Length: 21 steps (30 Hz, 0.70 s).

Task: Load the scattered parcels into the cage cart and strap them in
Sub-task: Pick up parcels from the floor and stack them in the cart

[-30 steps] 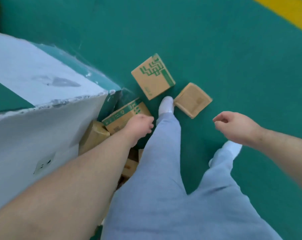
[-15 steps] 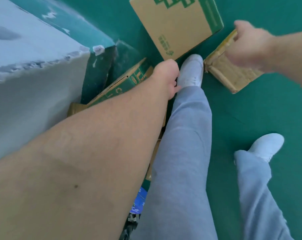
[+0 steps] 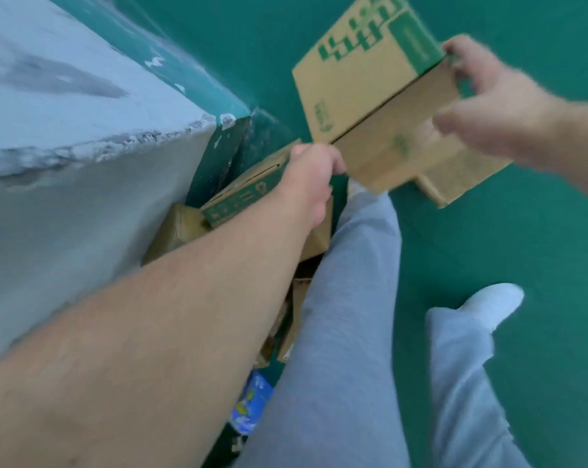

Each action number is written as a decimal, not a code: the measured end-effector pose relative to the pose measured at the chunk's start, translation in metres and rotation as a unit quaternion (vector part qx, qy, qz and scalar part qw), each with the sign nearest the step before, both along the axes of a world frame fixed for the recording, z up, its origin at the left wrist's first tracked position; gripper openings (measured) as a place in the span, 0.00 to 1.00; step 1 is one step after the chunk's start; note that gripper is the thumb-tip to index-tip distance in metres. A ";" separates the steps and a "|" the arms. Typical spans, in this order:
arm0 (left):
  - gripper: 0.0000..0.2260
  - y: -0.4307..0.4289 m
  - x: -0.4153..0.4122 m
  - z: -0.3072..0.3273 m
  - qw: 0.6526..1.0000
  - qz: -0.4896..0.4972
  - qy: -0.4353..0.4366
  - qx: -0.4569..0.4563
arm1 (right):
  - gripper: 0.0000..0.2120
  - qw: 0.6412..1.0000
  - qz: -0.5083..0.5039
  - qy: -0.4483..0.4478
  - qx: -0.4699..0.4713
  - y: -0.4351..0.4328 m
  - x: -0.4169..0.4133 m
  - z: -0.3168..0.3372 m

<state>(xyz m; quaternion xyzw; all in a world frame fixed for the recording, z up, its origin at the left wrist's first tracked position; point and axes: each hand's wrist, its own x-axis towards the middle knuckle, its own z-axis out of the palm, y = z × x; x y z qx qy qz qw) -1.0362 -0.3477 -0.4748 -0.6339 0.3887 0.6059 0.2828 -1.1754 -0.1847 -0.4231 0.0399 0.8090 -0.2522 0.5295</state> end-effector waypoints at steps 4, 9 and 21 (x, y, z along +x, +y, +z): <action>0.29 0.017 -0.006 0.111 0.996 0.059 0.059 0.021 | 0.34 0.999 -0.011 0.026 -0.045 0.038 -0.010 0.113; 0.46 0.058 -0.009 0.256 0.996 0.011 0.077 0.052 | 0.38 0.993 -0.060 0.061 -0.084 0.104 0.013 0.267; 0.25 0.342 -0.003 0.484 0.925 -0.224 0.245 0.184 | 0.41 0.911 -0.207 0.357 0.029 0.402 0.187 0.519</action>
